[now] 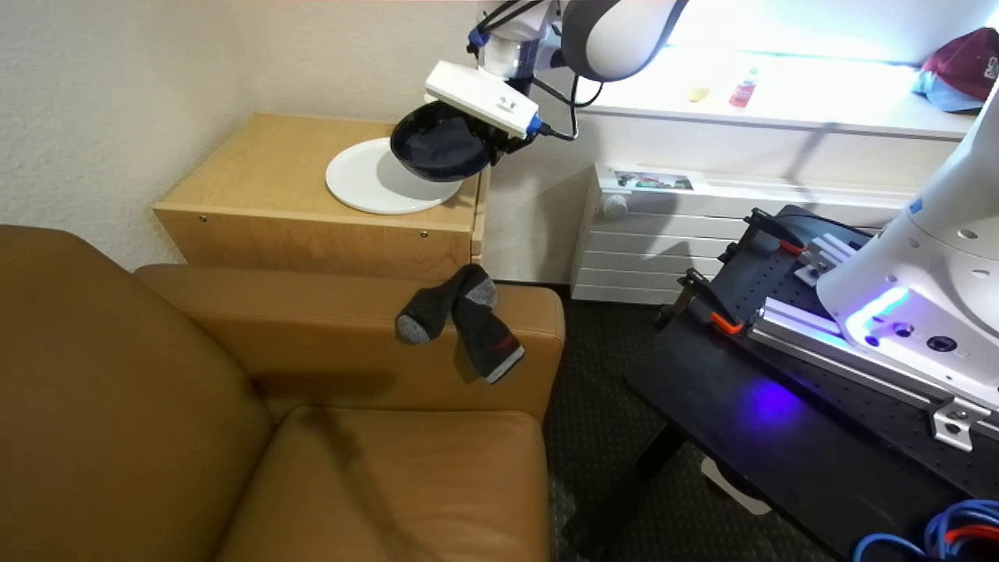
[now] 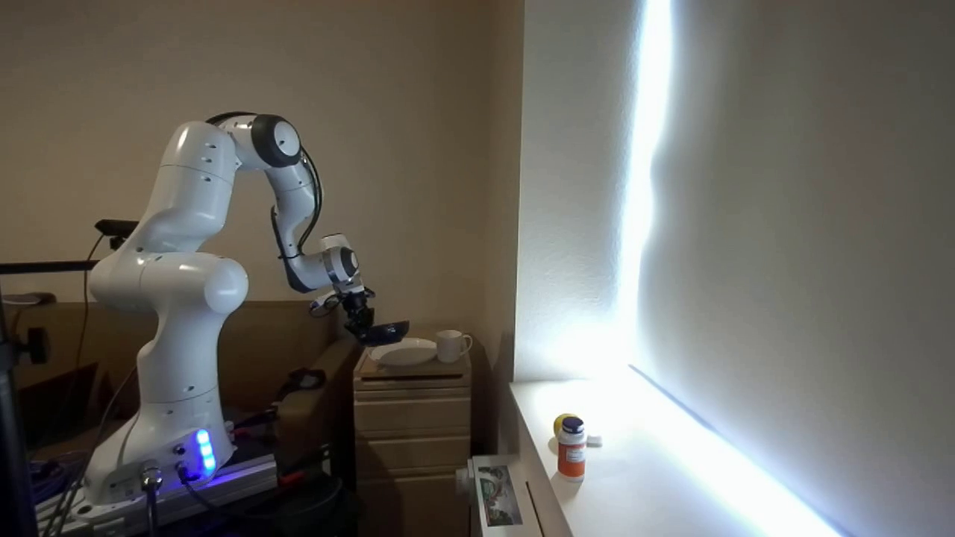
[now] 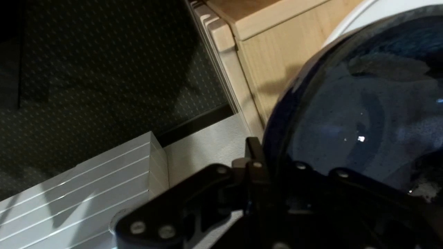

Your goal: Put the mug on the nightstand and put the lemon in the bowl on the plate

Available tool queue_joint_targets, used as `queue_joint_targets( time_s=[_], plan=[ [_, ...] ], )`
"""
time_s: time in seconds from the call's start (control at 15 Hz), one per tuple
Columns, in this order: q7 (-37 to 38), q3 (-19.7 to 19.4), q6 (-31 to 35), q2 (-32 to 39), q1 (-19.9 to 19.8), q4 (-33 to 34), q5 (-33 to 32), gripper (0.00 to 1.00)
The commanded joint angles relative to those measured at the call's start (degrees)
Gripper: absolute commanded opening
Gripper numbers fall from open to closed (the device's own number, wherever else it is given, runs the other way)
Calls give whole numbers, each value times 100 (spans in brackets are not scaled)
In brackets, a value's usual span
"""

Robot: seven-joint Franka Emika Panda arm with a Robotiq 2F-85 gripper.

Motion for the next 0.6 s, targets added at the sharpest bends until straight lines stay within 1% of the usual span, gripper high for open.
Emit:
queue_joint_targets(
  time_s=[0.0, 0.13, 0.2, 0.33, 0.4, 0.47, 0.53],
  plan=[
    [176, -142, 909, 6, -142, -90, -85, 2],
    [-37, -39, 1142, 199, -301, 51, 111, 2],
    [-182, 108, 1185, 303, -425, 140, 266, 2],
    [-599, 559, 1152, 478, -794, 338, 659, 2],
    [-1062, 685, 1137, 533, -847, 396, 1142, 2],
    [-1363, 908, 1079, 542, -999, 417, 1451, 2],
    [-830, 548, 982, 501, -691, 234, 1030, 10]
  ],
)
